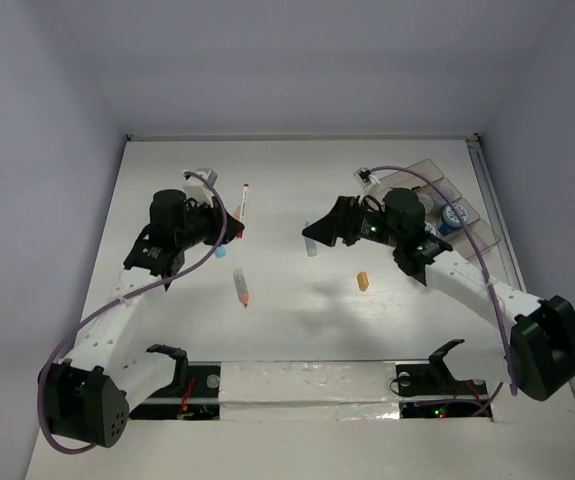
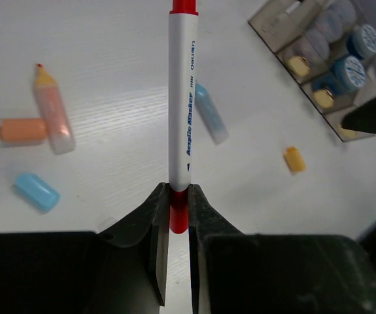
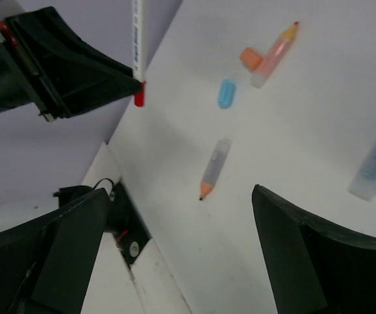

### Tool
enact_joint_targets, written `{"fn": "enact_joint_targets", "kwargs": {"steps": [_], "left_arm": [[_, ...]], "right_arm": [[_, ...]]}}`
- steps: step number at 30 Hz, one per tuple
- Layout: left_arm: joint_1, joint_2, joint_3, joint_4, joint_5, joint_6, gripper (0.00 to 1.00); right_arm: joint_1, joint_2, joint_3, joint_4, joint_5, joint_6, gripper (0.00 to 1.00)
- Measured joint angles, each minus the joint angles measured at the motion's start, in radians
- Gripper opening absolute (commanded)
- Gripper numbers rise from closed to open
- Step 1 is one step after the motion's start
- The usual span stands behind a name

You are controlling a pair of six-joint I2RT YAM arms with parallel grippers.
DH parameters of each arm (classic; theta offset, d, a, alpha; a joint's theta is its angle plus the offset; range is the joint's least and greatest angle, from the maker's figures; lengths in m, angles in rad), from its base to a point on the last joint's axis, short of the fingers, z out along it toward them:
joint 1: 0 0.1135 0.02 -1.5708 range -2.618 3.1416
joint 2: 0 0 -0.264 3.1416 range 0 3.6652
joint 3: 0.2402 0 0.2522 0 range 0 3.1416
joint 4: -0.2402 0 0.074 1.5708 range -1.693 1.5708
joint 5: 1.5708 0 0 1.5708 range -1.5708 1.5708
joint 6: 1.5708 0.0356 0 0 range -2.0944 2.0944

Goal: Sort the stationery into containers
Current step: Place the pen in the storage box.

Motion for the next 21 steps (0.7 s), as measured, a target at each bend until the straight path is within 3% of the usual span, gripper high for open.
{"fn": "enact_joint_targets", "kwargs": {"steps": [6, 15, 16, 17, 19, 20, 21], "left_arm": [[-0.073, -0.029, -0.029, 0.042, 0.132, -0.027, 0.0], [-0.146, -0.038, -0.069, 0.119, 0.211, -0.063, 0.0], [-0.147, -0.038, -0.07, 0.123, 0.216, -0.064, 0.0], [-0.147, -0.038, -0.071, 0.127, 0.22, -0.064, 0.0], [-0.147, -0.039, -0.074, 0.136, 0.225, -0.066, 0.01], [-0.147, -0.039, -0.076, 0.139, 0.227, -0.066, 0.03], [-0.147, -0.039, -0.076, 0.141, 0.229, -0.066, 0.11]], "right_arm": [[0.076, 0.125, 0.07, 0.124, 0.015, 0.077, 0.94], [0.201, 0.289, 0.228, 0.179, 0.061, 0.086, 0.84], [0.204, 0.3, 0.238, 0.18, 0.069, 0.086, 0.8], [0.203, 0.312, 0.248, 0.185, 0.077, 0.086, 0.66], [0.203, 0.337, 0.265, 0.19, 0.089, 0.089, 0.49], [0.203, 0.349, 0.27, 0.193, 0.099, 0.092, 0.35], [0.203, 0.36, 0.274, 0.198, 0.102, 0.09, 0.27]]}}
